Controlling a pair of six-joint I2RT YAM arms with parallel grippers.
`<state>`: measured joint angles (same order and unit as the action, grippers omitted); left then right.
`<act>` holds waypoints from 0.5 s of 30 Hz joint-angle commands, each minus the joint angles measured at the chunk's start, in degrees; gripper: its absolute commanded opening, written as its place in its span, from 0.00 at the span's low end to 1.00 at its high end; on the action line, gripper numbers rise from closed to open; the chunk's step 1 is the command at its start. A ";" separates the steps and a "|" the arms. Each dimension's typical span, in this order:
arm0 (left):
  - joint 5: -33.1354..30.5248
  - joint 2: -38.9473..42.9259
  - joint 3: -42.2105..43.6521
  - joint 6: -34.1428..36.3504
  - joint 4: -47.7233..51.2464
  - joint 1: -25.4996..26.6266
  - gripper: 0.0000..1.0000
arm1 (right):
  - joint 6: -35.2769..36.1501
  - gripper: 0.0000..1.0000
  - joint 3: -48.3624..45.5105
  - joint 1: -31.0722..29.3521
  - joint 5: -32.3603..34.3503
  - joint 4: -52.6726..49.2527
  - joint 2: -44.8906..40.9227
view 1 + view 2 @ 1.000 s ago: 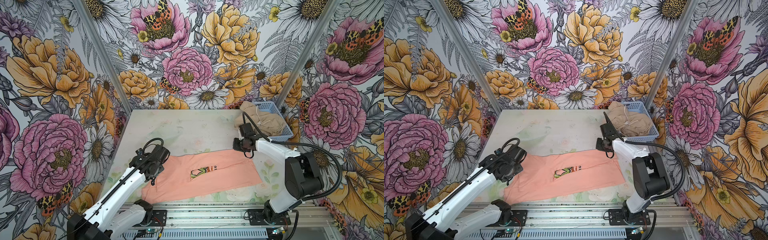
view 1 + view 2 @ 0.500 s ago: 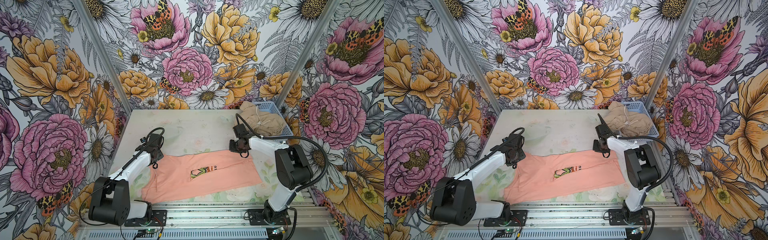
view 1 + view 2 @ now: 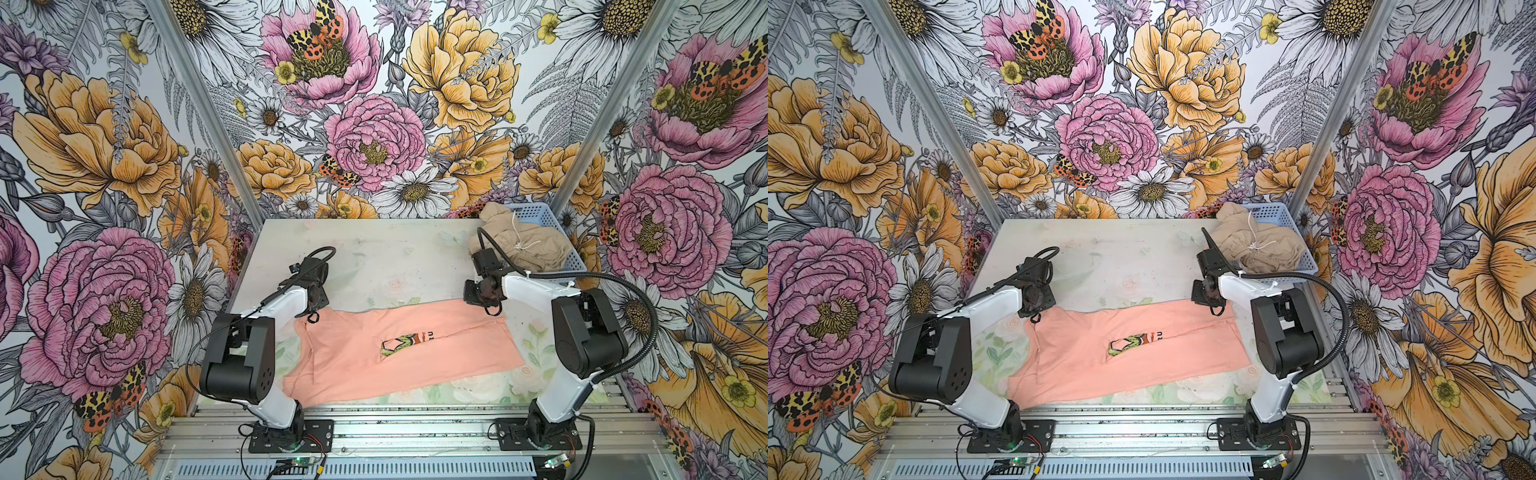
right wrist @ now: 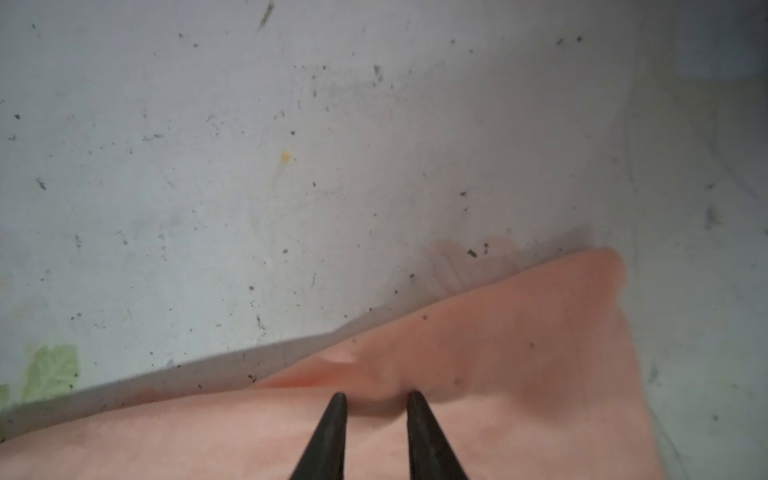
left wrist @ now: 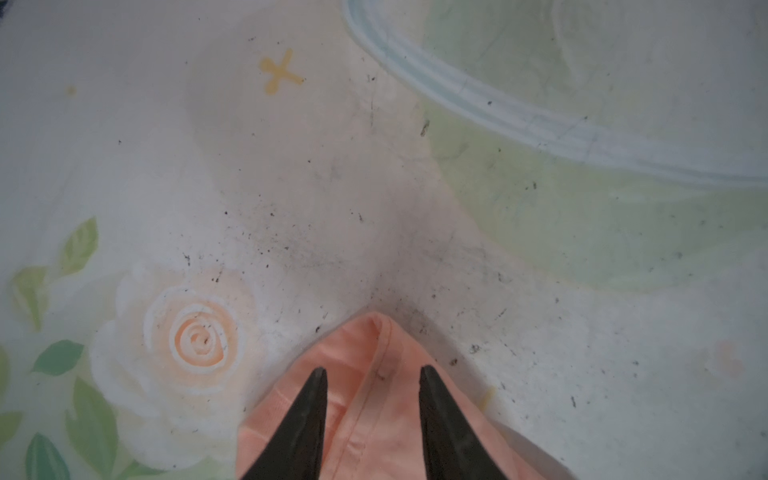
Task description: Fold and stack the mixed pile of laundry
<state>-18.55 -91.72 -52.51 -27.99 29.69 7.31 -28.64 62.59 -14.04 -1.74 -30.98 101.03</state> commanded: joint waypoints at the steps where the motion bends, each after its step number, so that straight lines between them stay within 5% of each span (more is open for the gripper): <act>1: 1.82 -1.73 -1.35 1.71 -3.05 -0.47 0.37 | 1.04 0.28 -0.65 0.78 0.99 0.46 -0.49; 15: -2.64 -4.67 -3.75 -0.66 4.00 -1.58 0.01 | 1.52 0.26 -0.98 3.50 2.65 1.10 3.23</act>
<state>-18.96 -95.37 -55.51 -28.12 31.18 6.90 -27.77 61.91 -11.11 -1.23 -30.74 103.13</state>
